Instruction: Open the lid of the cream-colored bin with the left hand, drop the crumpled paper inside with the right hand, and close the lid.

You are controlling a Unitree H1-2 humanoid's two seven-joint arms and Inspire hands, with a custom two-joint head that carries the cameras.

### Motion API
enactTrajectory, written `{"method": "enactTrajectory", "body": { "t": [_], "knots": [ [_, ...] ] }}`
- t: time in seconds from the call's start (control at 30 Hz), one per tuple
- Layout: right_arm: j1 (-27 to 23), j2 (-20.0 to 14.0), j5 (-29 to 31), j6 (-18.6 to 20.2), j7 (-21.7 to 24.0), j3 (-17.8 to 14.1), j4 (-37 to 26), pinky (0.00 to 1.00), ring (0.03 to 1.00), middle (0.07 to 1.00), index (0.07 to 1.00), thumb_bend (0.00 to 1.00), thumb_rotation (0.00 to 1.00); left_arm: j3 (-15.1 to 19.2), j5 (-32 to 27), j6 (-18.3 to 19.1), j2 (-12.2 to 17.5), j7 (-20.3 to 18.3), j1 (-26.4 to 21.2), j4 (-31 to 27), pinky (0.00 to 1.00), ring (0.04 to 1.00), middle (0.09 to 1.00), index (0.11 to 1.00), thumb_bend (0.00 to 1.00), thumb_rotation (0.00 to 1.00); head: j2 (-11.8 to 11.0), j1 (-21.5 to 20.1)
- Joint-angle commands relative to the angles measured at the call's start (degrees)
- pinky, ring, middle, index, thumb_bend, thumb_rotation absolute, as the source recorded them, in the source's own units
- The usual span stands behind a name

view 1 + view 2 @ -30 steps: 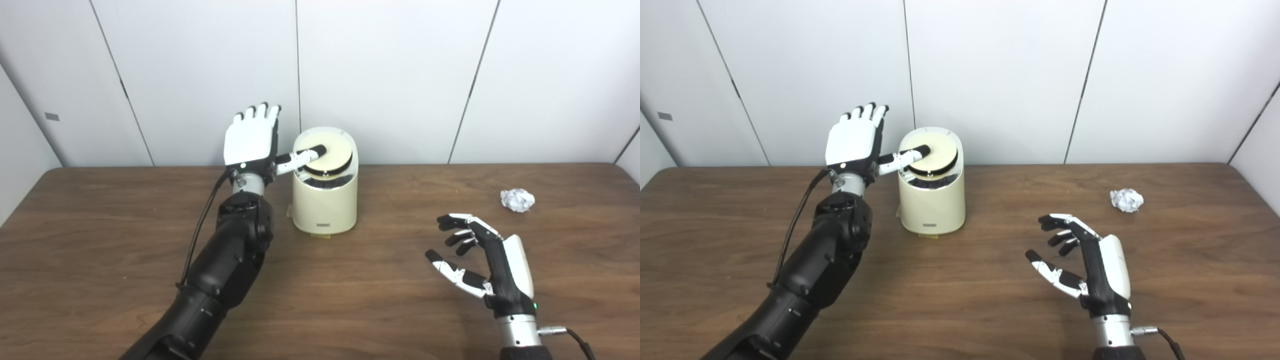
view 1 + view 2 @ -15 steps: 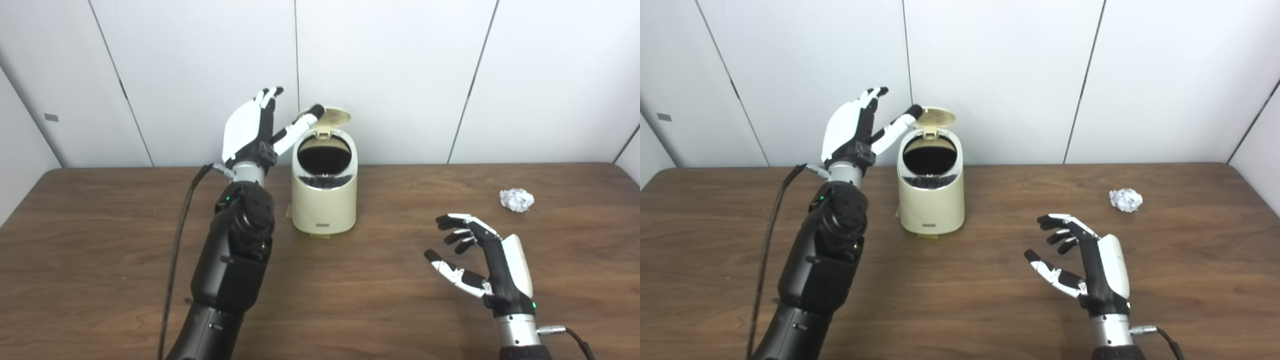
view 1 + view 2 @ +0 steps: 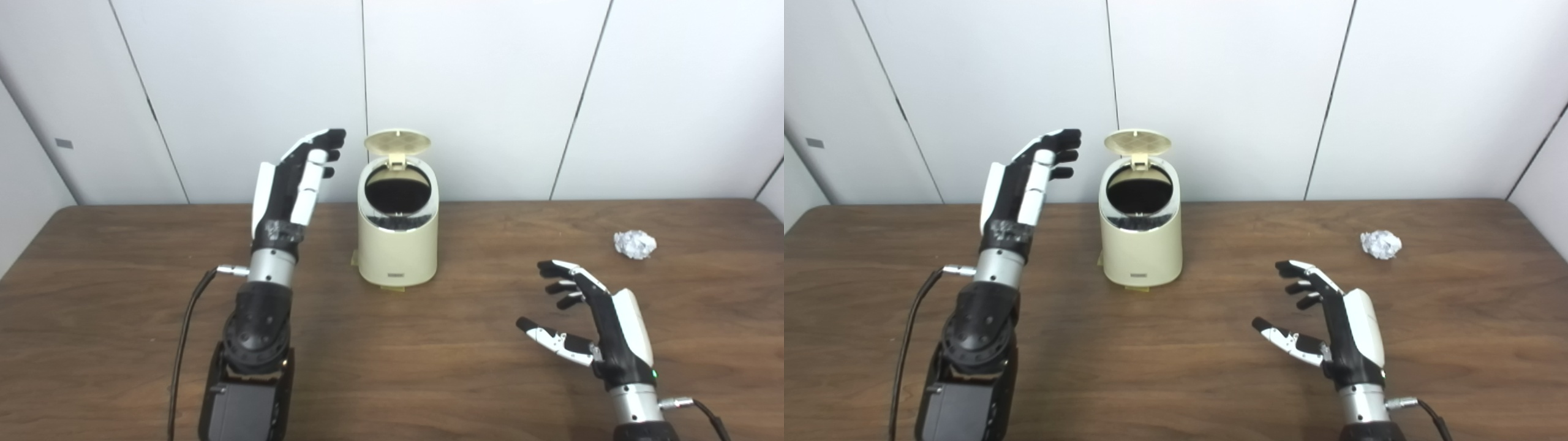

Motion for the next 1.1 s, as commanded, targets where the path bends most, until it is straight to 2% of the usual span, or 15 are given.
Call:
{"method": "enactTrajectory", "body": {
  "t": [0.0, 0.03, 0.1, 0.17, 0.23, 0.27, 0.43, 0.47, 0.53, 0.67, 0.73, 0.87, 0.97, 1.07],
  "knots": [
    [-4.6, -3.3, -1.9, 0.6, 1.0, -1.3, -3.3, 0.57, 0.718, 0.790, 0.770, 0.70, 0.21, 0.1, -1.9, -3.5, 0.4, -0.1, 0.3, -3.0, 0.73, 0.765, 0.770, 0.767, 0.42, 1.00, 0.1, 0.0],
    [-5.5, -4.4, -3.0, 1.3, 1.8, -1.4, -3.6, 0.59, 0.735, 0.794, 0.772, 0.75, 0.22, 0.0, -2.1, -4.5, 0.9, -0.1, 1.4, -3.3, 0.72, 0.762, 0.769, 0.766, 0.42, 1.00, 0.0, -0.2],
    [-7.8, -7.6, -4.6, 2.4, 4.2, -1.4, -3.4, 0.58, 0.745, 0.810, 0.785, 0.80, 0.23, 0.0, -2.7, -6.3, 1.9, -0.2, 3.7, -3.8, 0.71, 0.757, 0.766, 0.762, 0.43, 1.00, -0.1, -0.3],
    [-9.6, -10.2, -5.0, 3.5, 6.6, -1.4, -3.0, 0.69, 0.799, 0.830, 0.809, 0.84, 0.26, 0.0, -3.1, -7.2, 2.4, -0.2, 5.3, -4.1, 0.71, 0.757, 0.767, 0.759, 0.45, 1.00, -0.1, -0.3],
    [-12.1, -13.1, -4.3, 5.3, 10.0, -1.8, -3.1, 0.71, 0.812, 0.844, 0.827, 0.87, 0.28, 0.1, -4.0, -8.5, 3.3, -0.6, 7.3, -4.3, 0.72, 0.761, 0.771, 0.760, 0.46, 1.00, -0.4, -0.5],
    [-12.9, -14.0, -4.0, 5.9, 11.0, -1.8, -3.1, 0.68, 0.793, 0.843, 0.831, 0.91, 0.29, 0.0, -4.2, -9.1, 3.8, -0.7, 8.0, -4.3, 0.73, 0.771, 0.780, 0.768, 0.47, 1.00, -0.4, -0.5],
    [-18.6, -18.8, -6.6, 12.2, 17.9, -2.0, -5.3, 0.66, 0.802, 0.859, 0.835, 0.97, 0.34, 0.3, -4.4, -11.3, 4.7, -0.5, 12.6, -4.3, 0.72, 0.779, 0.779, 0.768, 0.46, 1.00, -0.4, -0.5],
    [-19.4, -19.3, -7.0, 12.8, 18.5, -2.0, -5.5, 0.63, 0.788, 0.857, 0.830, 0.98, 0.33, 0.4, -4.6, -11.7, 4.7, -0.3, 13.1, -4.2, 0.72, 0.776, 0.774, 0.764, 0.45, 1.00, -0.7, -0.8],
    [-21.9, -21.0, -7.7, 18.2, 23.8, -1.9, -7.0, 0.61, 0.797, 0.881, 0.852, 0.97, 0.31, 0.7, -5.1, -12.1, 4.6, -0.2, 14.6, -4.0, 0.71, 0.770, 0.769, 0.761, 0.47, 1.00, -0.8, -0.9],
    [-25.3, -23.7, -10.9, 23.4, 29.2, -0.7, -7.0, 0.62, 0.829, 0.889, 0.844, 0.97, 0.26, 1.0, -5.4, -11.7, 4.6, -0.3, 16.4, -4.1, 0.71, 0.776, 0.776, 0.768, 0.52, 1.00, -0.8, -1.0],
    [-26.6, -24.9, -11.1, 23.9, 30.6, -0.1, -6.0, 0.63, 0.835, 0.887, 0.837, 0.97, 0.23, 1.0, -5.6, -11.6, 4.7, -0.4, 16.8, -4.1, 0.71, 0.778, 0.778, 0.769, 0.53, 1.00, -0.8, -1.1],
    [-29.3, -27.5, -12.1, 22.9, 31.0, 1.1, -1.7, 0.58, 0.784, 0.849, 0.810, 0.99, 0.16, 1.0, -5.2, -11.9, 4.7, -0.3, 17.4, -4.2, 0.71, 0.760, 0.770, 0.757, 0.50, 1.00, -0.8, -1.2],
    [-30.8, -28.8, -14.0, 24.7, 31.8, 2.4, 1.6, 0.55, 0.803, 0.866, 0.814, 0.99, 0.17, 0.7, -5.0, -11.5, 5.0, -0.6, 17.9, -4.5, 0.74, 0.775, 0.781, 0.768, 0.50, 1.00, -0.8, -1.1],
    [-31.7, -29.7, -15.0, 24.8, 32.3, 3.3, 4.1, 0.55, 0.802, 0.866, 0.805, 0.98, 0.15, 0.7, -4.5, -11.5, 5.4, -0.6, 18.2, -4.5, 0.77, 0.791, 0.789, 0.776, 0.51, 1.00, -0.7, -1.4]
  ]
}}
